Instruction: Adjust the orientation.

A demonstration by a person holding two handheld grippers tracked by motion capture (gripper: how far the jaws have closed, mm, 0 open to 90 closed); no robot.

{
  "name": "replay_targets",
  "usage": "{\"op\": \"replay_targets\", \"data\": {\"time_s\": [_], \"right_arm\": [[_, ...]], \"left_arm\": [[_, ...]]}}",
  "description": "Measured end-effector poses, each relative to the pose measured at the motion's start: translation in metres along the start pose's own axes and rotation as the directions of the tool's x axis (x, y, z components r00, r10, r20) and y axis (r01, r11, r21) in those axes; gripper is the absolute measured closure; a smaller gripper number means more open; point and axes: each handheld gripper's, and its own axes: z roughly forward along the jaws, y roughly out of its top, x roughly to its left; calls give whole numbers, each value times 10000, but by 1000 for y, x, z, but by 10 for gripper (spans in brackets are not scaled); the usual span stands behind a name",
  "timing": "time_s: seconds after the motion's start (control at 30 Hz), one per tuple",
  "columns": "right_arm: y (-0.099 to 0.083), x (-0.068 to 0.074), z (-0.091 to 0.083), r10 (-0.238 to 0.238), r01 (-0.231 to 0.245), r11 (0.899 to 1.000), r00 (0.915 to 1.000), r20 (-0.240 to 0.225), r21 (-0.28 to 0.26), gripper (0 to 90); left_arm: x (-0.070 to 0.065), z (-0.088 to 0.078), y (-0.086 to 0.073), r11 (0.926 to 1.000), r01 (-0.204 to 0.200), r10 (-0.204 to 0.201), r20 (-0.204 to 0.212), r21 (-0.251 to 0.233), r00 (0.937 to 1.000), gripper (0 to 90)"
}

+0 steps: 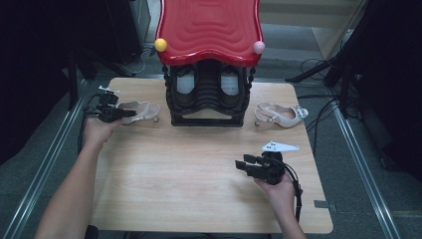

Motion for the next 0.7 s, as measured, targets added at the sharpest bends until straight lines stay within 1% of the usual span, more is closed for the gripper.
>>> {"op": "replay_targets", "data": {"time_s": [0.13, 0.2, 0.23, 0.27, 0.3, 0.33, 0.4, 0.43, 0.47, 0.53, 0.6, 0.63, 0.7], "right_arm": [[1, 1, 2, -27, 27, 10000, 10000, -90, -24, 518], [3, 1, 3, -58, 58, 10000, 9999, -89, 2, 518], [3, 1, 3, -85, 85, 10000, 9999, -96, 6, 518], [4, 2, 4, -76, 76, 10000, 9999, -120, 3, 518], [4, 1, 5, -102, 102, 9999, 9999, -126, 22, 518], [4, 1, 5, -99, 100, 9999, 9998, -144, 32, 518], [5, 1, 6, -86, 87, 9999, 9998, -157, 96, 518], [5, 1, 6, -96, 97, 9999, 9998, -160, 74, 519], [5, 2, 7, -84, 86, 9999, 9998, -165, 79, 519], [5, 2, 6, -85, 87, 9999, 9998, -182, 65, 520], [5, 2, 6, -95, 97, 9999, 9998, -193, 75, 519], [5, 2, 6, -109, 110, 9999, 9997, -202, 73, 520], [5, 3, 6, -87, 89, 9999, 9997, -225, 57, 524]], "left_arm": [[4, -1, 0, 9998, -58, 64, -319, 213, 9995, 890], [8, -3, 1, 9996, 52, -41, -363, 284, 9993, 890], [7, -3, 1, 9996, 216, -210, -400, 156, 9990, 890], [7, -5, 2, 9996, 221, -214, -343, 199, 9992, 890], [6, -6, 3, 9996, 254, -251, -326, 78, 9992, 892], [4, -7, 4, 9997, 246, -245, -319, 11, 9992, 892], [-2, -9, 7, 10000, 11, -11, -382, -7, 9993, 894], [-6, -10, 8, 9999, -2, -1, -302, -104, 9995, 894], [-8, -12, 10, 9999, -28, 26, -97, -125, 9999, 894], [-12, -14, 12, 9997, -122, 123, 18, -203, 9999, 895], [-18, -15, 13, 9995, -61, 64, 99, -312, 9999, 895], [-21, -16, 15, 9996, -122, 126, 164, -235, 9998, 895], [-29, -17, 17, 9992, -190, 199, 246, -356, 9995, 895]]}}
